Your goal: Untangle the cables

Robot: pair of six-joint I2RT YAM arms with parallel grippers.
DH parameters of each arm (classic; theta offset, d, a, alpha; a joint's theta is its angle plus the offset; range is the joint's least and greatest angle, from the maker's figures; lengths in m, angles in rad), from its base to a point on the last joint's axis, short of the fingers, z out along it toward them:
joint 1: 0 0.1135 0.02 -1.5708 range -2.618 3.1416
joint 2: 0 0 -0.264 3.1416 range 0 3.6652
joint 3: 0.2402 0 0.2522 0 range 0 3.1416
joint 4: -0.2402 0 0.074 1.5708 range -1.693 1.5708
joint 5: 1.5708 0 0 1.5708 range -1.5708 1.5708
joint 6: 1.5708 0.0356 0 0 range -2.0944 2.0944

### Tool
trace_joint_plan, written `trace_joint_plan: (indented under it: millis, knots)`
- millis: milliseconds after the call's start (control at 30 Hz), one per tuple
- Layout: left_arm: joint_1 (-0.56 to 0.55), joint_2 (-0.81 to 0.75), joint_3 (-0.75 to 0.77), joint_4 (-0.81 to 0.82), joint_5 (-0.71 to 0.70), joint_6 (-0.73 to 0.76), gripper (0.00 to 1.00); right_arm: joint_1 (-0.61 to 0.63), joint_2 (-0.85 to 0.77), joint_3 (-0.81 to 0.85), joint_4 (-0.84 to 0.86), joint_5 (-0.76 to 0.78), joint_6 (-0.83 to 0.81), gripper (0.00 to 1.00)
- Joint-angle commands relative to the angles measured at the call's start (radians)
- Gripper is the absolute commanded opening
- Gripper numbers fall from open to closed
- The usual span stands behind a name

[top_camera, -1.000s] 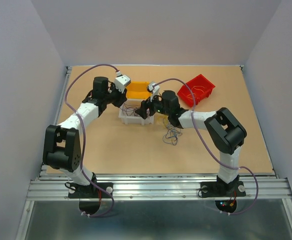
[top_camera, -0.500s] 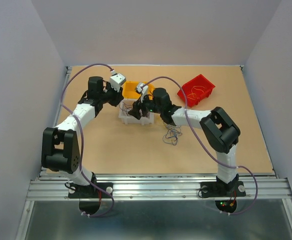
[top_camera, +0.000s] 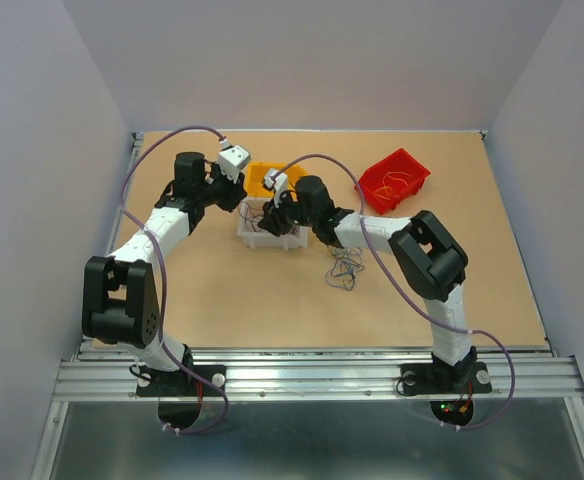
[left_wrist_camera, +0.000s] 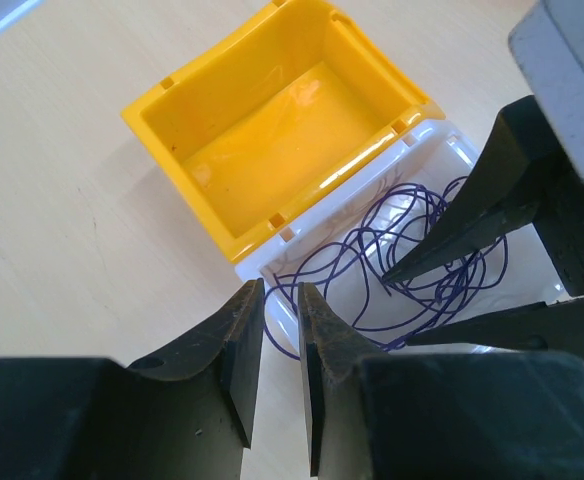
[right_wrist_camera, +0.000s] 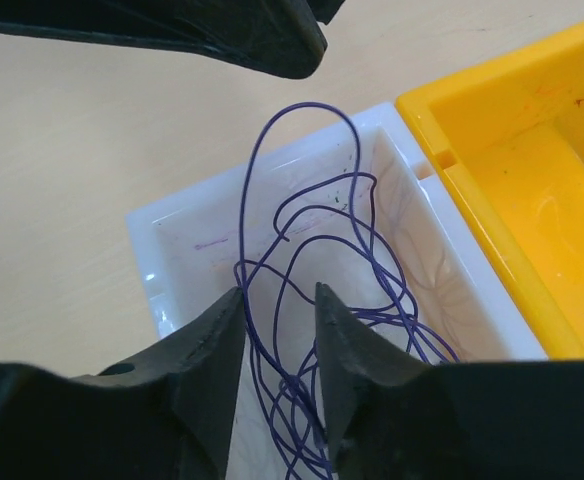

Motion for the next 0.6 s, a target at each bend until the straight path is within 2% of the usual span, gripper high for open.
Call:
trace_joint_plan:
  millis: [0, 67, 233, 567]
  knots:
    - [0.008, -0.047, -0.007, 0.040, 0.024, -0.005, 0.32, 0.010, 0.010, 0.080, -0.007, 0.016, -0.014, 0.33]
    - [0.008, -0.046, -0.007, 0.038, 0.026, -0.007, 0.32, 0.010, 0.012, 0.080, -0.006, 0.022, -0.012, 0.21]
    - [0.008, -0.043, -0.004, 0.037, 0.026, -0.007, 0.32, 0.010, -0.002, 0.062, 0.019, 0.027, 0.003, 0.02]
    - [0.008, -0.017, 0.011, 0.012, 0.013, 0.019, 0.27, -0.008, -0.022, 0.017, -0.018, 0.093, 0.020, 0.00]
